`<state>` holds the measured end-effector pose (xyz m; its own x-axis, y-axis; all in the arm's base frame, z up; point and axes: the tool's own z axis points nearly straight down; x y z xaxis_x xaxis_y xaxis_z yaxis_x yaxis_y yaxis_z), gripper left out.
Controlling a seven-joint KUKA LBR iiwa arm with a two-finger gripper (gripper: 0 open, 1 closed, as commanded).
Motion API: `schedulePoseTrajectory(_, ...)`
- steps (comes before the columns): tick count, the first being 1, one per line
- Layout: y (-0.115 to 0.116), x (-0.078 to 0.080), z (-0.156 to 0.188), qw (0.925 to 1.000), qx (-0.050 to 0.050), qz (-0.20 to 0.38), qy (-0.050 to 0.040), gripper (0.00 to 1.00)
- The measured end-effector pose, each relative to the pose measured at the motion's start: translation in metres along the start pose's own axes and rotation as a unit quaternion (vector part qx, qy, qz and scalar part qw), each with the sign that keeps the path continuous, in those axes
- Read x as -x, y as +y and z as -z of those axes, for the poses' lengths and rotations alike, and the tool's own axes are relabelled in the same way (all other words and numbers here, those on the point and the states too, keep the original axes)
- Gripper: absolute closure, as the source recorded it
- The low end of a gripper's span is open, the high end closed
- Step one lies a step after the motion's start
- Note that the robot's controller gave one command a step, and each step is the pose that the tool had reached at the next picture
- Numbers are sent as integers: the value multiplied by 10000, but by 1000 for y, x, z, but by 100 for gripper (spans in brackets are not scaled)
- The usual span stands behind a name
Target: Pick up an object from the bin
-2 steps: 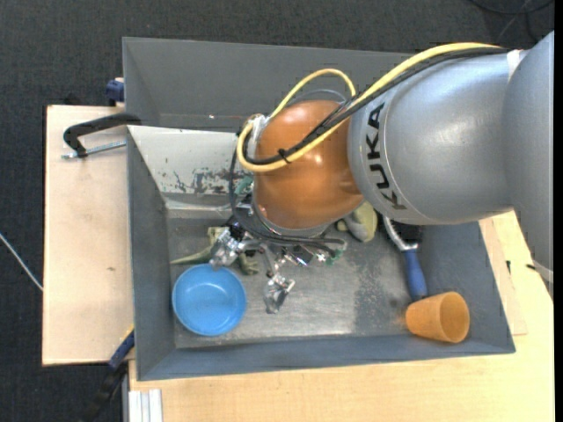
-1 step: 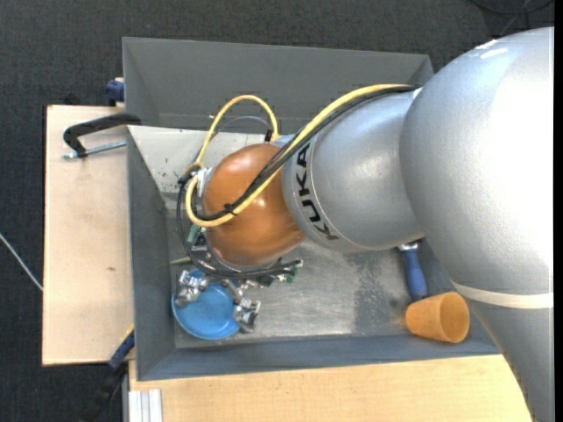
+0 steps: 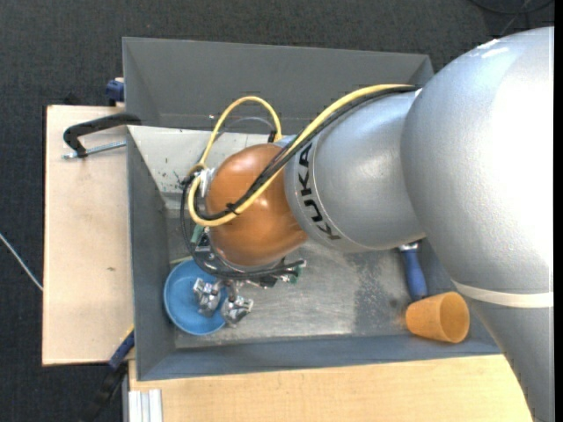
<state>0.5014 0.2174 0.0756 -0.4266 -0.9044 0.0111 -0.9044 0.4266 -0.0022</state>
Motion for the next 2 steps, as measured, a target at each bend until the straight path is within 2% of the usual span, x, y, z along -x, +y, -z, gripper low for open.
schedulePoseTrajectory(1,-19,-3,122,9999,-37,14,-116,100)
schedulePoseTrajectory(2,-39,-23,274,9769,-50,2135,-99,100)
